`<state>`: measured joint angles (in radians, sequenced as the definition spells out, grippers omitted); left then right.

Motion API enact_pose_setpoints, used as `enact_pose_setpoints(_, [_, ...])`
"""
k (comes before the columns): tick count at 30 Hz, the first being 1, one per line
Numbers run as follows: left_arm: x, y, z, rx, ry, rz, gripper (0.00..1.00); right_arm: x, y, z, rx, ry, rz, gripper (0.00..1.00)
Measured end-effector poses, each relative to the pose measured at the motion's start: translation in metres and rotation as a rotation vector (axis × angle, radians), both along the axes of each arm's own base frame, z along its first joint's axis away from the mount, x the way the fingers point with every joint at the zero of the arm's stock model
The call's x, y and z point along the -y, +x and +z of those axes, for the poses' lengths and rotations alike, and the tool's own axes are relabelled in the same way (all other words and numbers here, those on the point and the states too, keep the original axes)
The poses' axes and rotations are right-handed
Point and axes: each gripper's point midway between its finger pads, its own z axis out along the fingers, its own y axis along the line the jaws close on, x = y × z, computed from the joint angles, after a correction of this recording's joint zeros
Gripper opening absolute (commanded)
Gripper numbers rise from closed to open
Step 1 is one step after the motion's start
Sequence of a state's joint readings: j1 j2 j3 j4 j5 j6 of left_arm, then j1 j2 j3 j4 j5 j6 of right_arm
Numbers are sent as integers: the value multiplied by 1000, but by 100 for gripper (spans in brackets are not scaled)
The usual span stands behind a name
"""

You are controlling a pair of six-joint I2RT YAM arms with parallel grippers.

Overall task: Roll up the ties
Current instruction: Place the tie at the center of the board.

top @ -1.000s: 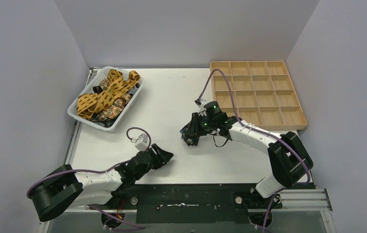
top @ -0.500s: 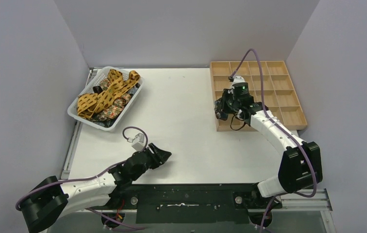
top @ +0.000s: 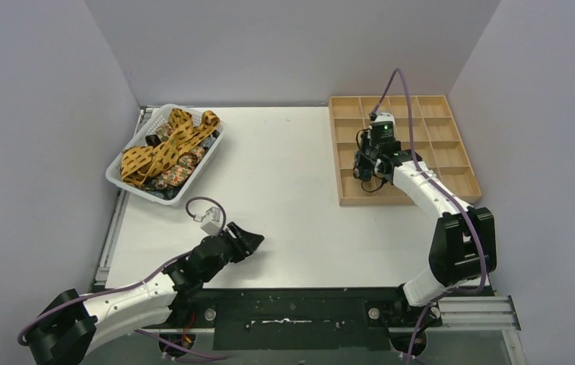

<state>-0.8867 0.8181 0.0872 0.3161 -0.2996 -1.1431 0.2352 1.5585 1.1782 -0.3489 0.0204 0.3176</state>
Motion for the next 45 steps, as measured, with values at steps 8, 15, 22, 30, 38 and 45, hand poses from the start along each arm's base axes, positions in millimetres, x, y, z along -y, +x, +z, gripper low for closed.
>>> enact_pose_setpoints(8, [-5,6,2,-2,-10,17,46,-27,-28,-25,-61,-74,1,0])
enact_pose_setpoints(15, [-6,6,-1,-10,-5,9,48,-49,-42,-34,-72,-96,58,0])
enact_pose_setpoints(22, [-15,12,-8,-25,32,-2,51,-117,-79,-26,-60,159,382,2])
enact_pose_setpoints(30, [-28,16,2,-16,48,8,51,-223,-163,-53,-189,457,785,2])
enact_pose_setpoints(38, [-48,12,32,19,54,75,62,-277,-220,-82,-353,619,1001,3])
enact_pose_setpoints(45, [-52,13,66,89,62,66,68,-290,-242,-71,-374,684,1115,4])
